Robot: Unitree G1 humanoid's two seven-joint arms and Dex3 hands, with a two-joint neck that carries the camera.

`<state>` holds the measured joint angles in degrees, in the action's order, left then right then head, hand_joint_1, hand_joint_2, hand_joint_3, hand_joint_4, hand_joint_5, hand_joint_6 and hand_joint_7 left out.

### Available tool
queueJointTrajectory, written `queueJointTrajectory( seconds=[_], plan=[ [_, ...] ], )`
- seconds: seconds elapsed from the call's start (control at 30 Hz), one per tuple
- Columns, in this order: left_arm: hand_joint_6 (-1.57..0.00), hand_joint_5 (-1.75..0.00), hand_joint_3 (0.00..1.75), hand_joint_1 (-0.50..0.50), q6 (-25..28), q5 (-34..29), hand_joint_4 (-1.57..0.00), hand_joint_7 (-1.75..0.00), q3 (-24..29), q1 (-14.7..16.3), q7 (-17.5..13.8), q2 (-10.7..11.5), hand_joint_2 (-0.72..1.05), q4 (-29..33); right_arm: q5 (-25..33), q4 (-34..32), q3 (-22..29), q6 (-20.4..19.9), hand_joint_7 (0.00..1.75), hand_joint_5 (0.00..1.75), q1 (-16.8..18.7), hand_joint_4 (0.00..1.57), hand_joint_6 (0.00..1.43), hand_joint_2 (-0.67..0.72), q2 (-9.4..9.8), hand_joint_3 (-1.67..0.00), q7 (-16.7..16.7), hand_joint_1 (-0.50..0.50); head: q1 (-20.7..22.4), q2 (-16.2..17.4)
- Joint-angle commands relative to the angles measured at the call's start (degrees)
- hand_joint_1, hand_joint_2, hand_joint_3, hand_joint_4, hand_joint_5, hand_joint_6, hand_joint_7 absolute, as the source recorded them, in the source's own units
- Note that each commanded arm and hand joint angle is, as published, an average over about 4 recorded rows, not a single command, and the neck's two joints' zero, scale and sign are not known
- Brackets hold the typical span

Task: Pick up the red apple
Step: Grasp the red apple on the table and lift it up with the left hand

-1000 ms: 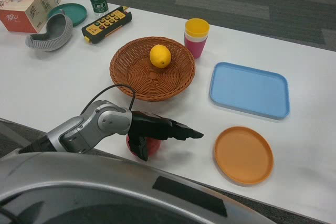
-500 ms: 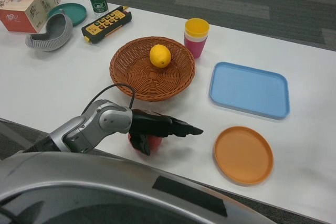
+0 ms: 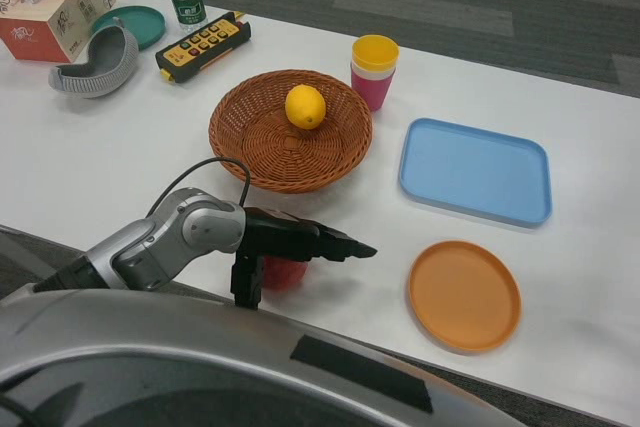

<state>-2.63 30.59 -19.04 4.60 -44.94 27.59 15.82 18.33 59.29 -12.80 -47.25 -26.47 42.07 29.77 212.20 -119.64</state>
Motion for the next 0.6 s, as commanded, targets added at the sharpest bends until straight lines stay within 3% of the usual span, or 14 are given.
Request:
queueJointTrajectory(
  seconds=[0.03, 0.27, 0.6],
  plan=[
    [0.0, 0.0, 0.0, 0.5, -0.3, 0.9, 0.0, 0.0, -0.1, 0.9, -0.1, 1.0, 0.27, -0.5, 0.5, -0.8, 0.7, -0.2, 0.0, 0.0, 0.9, 0.0, 0.0, 0.72, 1.08, 0.0, 0.3, -0.42, 0.0, 0.0],
    [0.0, 0.0, 0.0, 0.5, -1.6, 3.8, 0.0, 0.0, 0.5, 0.9, -0.2, 1.5, 0.41, -2.3, 0.6, -1.5, 0.8, -0.2, 0.0, 0.0, 1.4, 0.0, 0.0, 0.72, 1.08, 0.0, 0.2, -0.42, 0.2, 0.0],
    [0.0, 0.0, 0.0, 0.5, -4.8, 10.6, 0.0, 0.0, 3.4, 0.7, -0.2, -0.7, 0.52, -3.9, 0.6, -2.1, 1.3, -0.3, 0.0, 0.0, 1.9, 0.0, 0.0, 0.72, 1.08, 0.0, 0.1, -0.42, 0.1, 0.1]
  ],
)
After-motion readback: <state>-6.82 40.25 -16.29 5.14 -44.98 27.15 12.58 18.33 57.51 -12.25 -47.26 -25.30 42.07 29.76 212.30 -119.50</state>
